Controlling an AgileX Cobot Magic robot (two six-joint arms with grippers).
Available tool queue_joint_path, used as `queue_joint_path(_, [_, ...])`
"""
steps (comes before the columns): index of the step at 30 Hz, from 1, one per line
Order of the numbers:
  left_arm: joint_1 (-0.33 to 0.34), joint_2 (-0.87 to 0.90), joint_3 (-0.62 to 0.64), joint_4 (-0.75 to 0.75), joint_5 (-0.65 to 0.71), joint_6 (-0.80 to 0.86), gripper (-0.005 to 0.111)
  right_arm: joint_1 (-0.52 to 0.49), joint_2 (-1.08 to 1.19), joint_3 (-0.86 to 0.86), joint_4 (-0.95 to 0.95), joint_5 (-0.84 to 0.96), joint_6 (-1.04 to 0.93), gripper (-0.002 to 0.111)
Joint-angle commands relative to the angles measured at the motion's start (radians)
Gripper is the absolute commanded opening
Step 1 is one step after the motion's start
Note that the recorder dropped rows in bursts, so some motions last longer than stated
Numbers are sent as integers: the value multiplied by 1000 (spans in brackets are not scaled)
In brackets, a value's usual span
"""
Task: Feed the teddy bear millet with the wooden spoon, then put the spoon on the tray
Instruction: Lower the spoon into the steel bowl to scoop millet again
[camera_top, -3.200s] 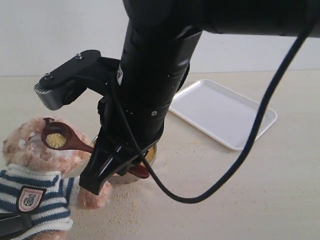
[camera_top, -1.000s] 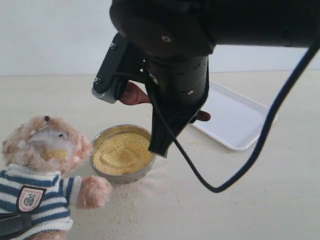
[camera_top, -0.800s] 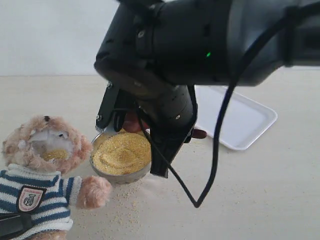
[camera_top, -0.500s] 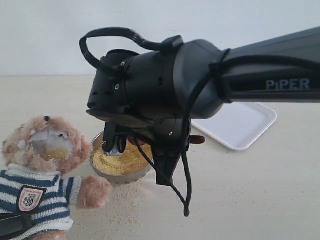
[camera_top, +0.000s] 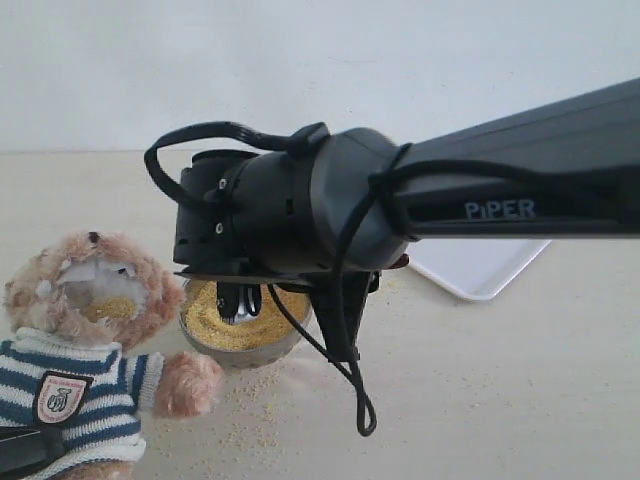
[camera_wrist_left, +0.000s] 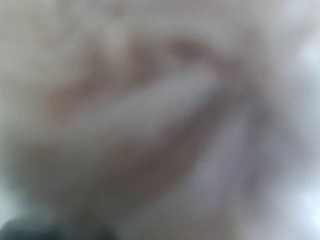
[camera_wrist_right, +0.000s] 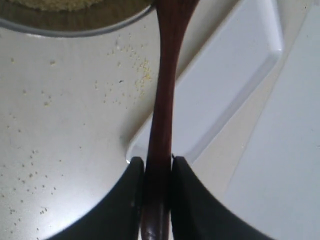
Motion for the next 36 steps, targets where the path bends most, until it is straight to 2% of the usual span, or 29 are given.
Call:
queue_joint_path(1, [3,-8,2,-19,12,7,5,10,20,-8,-3,4,-7,1])
queue_joint_path(14, [3,-8,2,-19,12,7,5,12,24,-86,188,4,-35,1])
queue_joint_path(36, [3,-8,2,-19,12,7,5,24,29,-86,239,4,-43,1])
